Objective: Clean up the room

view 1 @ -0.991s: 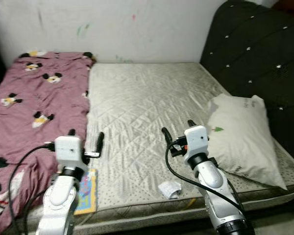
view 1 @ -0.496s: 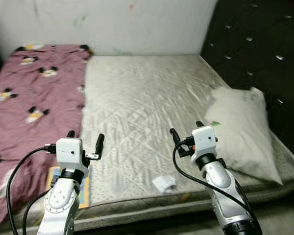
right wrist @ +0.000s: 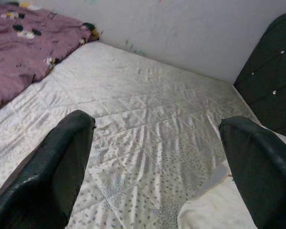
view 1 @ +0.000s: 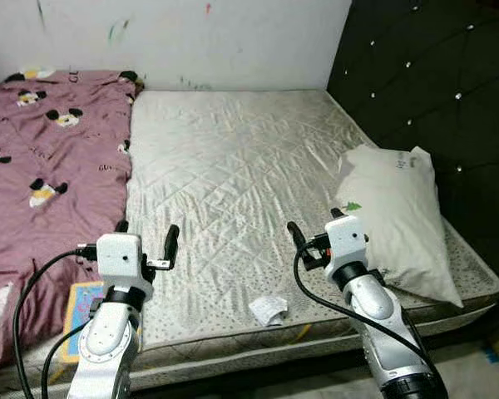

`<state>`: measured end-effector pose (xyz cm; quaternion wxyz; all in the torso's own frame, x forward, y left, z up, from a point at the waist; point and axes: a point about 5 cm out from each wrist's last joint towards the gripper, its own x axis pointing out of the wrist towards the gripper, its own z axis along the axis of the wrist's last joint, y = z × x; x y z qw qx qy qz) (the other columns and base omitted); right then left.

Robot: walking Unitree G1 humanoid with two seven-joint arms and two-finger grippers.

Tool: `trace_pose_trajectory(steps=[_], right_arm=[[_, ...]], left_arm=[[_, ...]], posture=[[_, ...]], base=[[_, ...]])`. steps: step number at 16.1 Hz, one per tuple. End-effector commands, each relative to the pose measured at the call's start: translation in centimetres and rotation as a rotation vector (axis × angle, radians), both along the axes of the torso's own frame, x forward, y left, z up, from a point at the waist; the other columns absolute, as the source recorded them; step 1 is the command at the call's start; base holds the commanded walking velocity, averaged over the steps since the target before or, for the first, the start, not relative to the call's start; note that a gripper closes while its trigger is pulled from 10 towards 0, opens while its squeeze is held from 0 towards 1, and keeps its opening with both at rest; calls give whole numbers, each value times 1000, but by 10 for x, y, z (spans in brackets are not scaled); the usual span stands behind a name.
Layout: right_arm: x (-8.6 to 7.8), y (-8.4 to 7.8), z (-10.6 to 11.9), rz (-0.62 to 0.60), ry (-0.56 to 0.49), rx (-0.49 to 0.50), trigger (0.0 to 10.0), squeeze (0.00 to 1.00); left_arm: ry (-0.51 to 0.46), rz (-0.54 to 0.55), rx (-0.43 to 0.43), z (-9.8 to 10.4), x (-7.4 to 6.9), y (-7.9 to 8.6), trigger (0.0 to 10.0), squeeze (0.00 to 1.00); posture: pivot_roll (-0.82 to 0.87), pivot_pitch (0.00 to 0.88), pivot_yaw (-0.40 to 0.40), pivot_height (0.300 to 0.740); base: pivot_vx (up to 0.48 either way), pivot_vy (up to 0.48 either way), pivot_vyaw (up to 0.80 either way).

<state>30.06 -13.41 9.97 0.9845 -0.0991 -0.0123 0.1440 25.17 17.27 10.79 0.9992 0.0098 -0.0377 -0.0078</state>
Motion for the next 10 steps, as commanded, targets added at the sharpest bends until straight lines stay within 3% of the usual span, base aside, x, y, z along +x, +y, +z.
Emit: trace_pose_trajectory(steps=[1,5,10], right_arm=[[2,1,1,18,6,-12,10000,0],[4,9,2,70,7,-28,10000,0],[2,2,5,-13,-26,8,10000,0]], left_arm=[[-12,17,6,3,-2,0,10000,0],[-7,54,-19,2,-6,0,10000,0],[0,-21,14,2,4,-4,10000,0]], posture=[[48,19,-121,740],[58,20,-148,740],[22,2,-65,740]], base=[[0,0,0],[0,0,0],[0,0,0]])
